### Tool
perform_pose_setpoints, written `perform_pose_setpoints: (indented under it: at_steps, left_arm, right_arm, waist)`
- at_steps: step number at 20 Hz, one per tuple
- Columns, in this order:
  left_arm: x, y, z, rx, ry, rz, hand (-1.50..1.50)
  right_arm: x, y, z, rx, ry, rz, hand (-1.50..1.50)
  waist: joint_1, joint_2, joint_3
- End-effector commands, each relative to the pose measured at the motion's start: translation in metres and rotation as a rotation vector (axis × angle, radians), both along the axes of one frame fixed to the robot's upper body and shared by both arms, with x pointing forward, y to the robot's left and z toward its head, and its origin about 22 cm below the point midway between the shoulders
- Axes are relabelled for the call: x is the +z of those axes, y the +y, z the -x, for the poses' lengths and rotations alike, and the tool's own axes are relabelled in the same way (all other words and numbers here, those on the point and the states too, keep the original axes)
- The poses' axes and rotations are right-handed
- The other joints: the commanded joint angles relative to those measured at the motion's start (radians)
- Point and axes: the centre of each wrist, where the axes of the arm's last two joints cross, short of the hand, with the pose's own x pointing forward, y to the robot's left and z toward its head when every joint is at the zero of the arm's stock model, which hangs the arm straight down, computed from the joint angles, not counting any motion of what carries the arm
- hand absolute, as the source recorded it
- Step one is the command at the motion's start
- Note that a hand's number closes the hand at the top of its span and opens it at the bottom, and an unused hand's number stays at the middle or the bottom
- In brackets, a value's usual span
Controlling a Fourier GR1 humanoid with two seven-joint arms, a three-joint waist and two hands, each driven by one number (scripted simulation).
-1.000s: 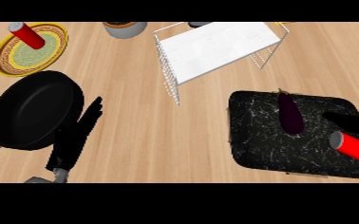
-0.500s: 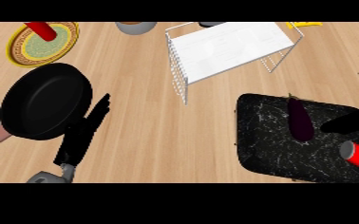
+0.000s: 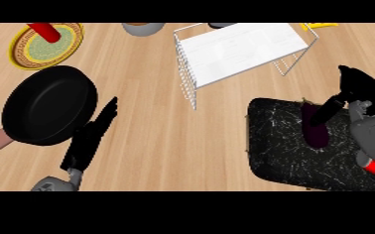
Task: Pick the eggplant from the tray and place it in the tiered shelf
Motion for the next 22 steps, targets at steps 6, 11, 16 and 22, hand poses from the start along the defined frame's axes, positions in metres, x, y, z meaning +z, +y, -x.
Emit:
perform_pose_setpoints:
  at_steps: [6,11,16,22]
  left_arm:
    - [0.004,0.001,0.004,0.022,-0.008,0.0,0.0]
    - [-0.001,-0.004,0.003,0.043,0.026,0.008,0.0]
    - [-0.011,0.013,0.004,0.049,0.021,0.001,0.0]
    - [-0.011,0.025,-0.002,0.046,0.015,0.01,0.0]
  right_arm:
    - [-0.019,0.058,-0.043,-0.143,0.227,0.014,-1.5]
    - [-0.032,0.045,-0.047,-0.183,0.259,0.034,-1.5]
    - [-0.056,0.053,-0.04,-0.186,0.274,0.122,-1.5]
    - [-0.076,0.069,-0.04,-0.184,0.296,0.15,-1.5]
  waist:
    - [-0.015,-0.006,0.001]
    - [-0.035,-0.008,0.002]
    - [-0.046,-0.009,0.001]
    - [-0.043,-0.007,0.001]
